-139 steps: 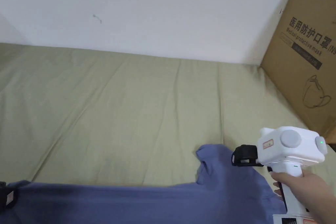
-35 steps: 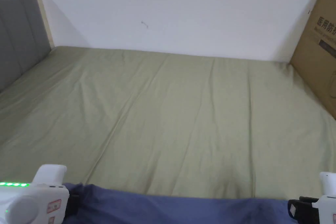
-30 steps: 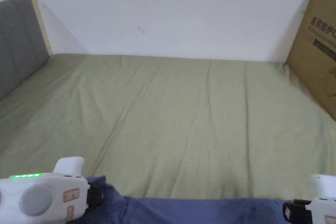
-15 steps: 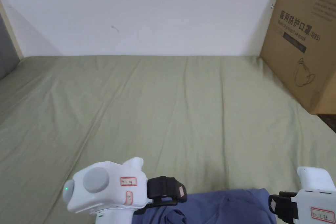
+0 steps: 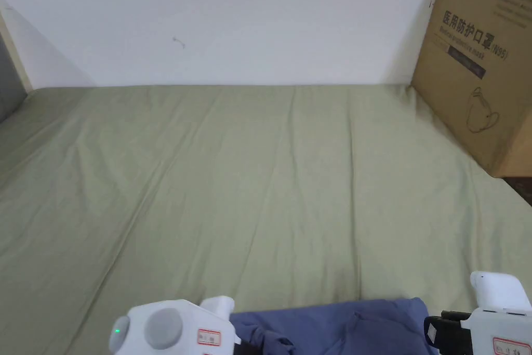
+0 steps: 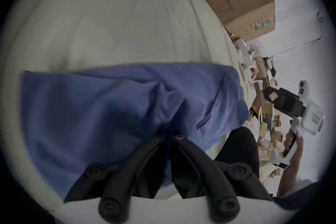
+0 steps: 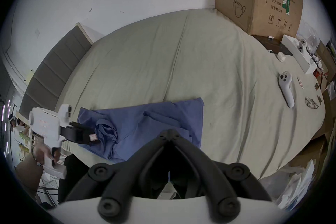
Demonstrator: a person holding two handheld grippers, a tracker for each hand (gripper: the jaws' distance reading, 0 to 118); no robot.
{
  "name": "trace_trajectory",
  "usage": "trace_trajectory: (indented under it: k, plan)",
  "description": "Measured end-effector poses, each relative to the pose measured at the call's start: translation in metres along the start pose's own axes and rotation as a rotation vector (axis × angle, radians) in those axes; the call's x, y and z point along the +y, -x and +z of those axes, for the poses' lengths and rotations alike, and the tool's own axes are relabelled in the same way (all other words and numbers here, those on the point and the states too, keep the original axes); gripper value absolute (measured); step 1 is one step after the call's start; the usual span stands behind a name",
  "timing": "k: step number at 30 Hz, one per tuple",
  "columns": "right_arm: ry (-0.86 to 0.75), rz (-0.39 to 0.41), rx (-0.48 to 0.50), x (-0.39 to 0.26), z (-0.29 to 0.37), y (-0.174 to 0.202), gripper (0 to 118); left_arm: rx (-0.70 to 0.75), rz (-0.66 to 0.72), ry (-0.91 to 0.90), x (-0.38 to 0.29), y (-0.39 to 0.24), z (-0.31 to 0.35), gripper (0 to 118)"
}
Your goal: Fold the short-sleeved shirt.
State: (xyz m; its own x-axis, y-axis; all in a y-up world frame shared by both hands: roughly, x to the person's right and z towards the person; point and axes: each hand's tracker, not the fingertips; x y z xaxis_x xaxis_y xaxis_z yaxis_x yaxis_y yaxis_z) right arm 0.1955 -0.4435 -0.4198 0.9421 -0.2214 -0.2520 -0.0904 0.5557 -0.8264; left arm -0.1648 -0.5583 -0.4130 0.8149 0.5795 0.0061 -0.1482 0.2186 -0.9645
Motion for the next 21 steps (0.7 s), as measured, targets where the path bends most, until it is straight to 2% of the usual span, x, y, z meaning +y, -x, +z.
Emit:
trace_trajectory:
  k: [4, 8, 11, 14, 18, 21]
  plan:
    - [0.007, -0.007, -0.016, -0.003, 0.002, -0.005, 0, -0.054, 0.017, 0.008, 0.003, -0.011, -0.028, 4]
    - [0.007, -0.016, -0.021, -0.004, 0.003, -0.008, 0, -0.059, 0.033, -0.005, 0.003, -0.011, -0.020, 3]
    - [0.007, -0.021, -0.016, -0.003, 0.003, -0.007, 0, -0.105, 0.053, -0.026, -0.004, -0.001, 0.007, 4]
    - [0.006, -0.014, -0.012, 0.000, 0.000, -0.004, 0, -0.089, 0.023, -0.100, -0.014, 0.015, 0.052, 4]
    - [0.004, -0.011, 0.005, 0.003, -0.003, 0.000, 0, -0.243, 0.178, -0.226, -0.029, 0.075, 0.116, 4]
    - [0.005, -0.010, 0.013, 0.004, -0.002, 0.003, 0, -0.322, 0.262, -0.244, -0.036, 0.125, 0.139, 4]
